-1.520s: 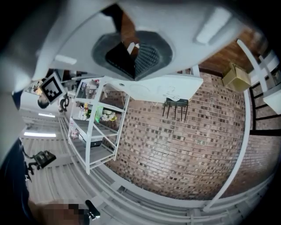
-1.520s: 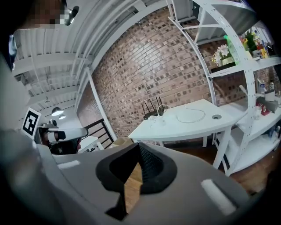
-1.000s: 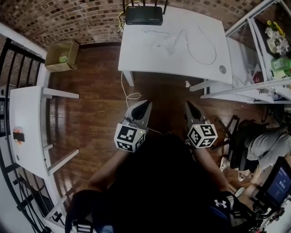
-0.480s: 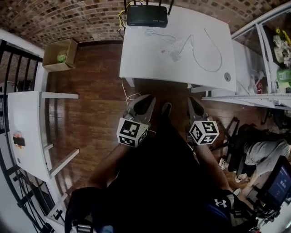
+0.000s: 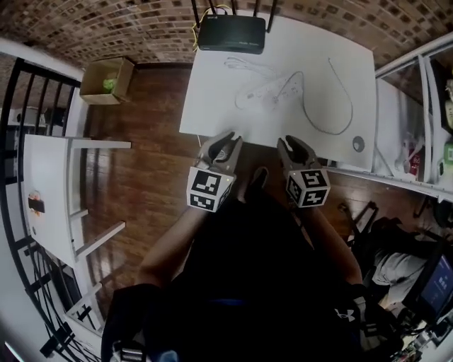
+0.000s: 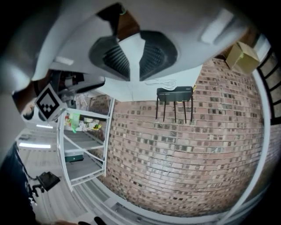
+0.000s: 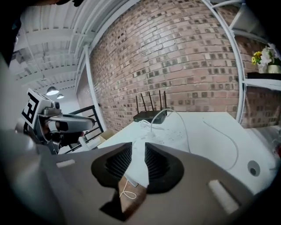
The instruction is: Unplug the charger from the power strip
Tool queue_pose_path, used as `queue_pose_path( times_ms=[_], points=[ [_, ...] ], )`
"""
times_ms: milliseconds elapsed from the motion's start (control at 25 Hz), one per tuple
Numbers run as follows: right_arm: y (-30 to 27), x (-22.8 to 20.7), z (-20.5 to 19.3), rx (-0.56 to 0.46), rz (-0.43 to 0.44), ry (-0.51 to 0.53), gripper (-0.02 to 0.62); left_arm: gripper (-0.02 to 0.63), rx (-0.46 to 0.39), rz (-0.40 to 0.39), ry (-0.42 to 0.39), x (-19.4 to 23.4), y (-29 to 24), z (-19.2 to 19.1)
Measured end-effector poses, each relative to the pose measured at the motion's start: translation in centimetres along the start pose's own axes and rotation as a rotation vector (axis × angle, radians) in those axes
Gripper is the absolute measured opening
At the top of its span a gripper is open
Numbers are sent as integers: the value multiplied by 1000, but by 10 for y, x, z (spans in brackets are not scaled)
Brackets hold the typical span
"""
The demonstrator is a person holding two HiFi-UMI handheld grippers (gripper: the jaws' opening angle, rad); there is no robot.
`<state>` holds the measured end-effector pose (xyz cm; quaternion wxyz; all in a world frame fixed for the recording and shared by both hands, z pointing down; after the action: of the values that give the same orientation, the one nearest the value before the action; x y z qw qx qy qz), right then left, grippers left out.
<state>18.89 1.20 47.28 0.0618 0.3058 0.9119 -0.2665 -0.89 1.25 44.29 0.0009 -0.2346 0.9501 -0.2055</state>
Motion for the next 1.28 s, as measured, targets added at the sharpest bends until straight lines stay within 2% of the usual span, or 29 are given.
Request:
queue_pose_path(
  times_ms=[120, 280, 360, 560, 840, 1000, 1280],
  points=[
    [-19, -19, 3, 40, 8, 10, 118, 75, 34, 28, -51, 4, -30, -8],
    [-48, -33, 5, 109, 3, 39, 153, 100, 101, 12, -94, 14, -66, -21],
    [-64, -40, 6, 144, -6, 51, 164, 111, 144, -16, -138, 20, -87, -29],
    [-97, -51, 6, 234, -37, 55, 198, 187, 236, -132, -254, 27, -136, -46],
    [-127, -55, 5, 316, -62, 96, 215, 190, 271, -211, -344, 26, -174, -56],
    [-137, -59, 1, 365, -74, 127, 213, 186, 288, -241, -366, 22, -188, -62],
    [-145, -64, -6, 425, -76, 145, 213, 176, 291, -273, -359, 20, -195, -69]
  ],
)
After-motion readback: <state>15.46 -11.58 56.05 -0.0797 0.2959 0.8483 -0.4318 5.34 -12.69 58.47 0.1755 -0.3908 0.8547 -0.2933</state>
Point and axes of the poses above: the fingertips, and each gripper's own axes: y backward along the fingers, x to its left, z out of its top, the point moved 7 cm from there along y, backward along the fingers, and after that the axes turned 9 degrees about z, right-handed, at the moved point
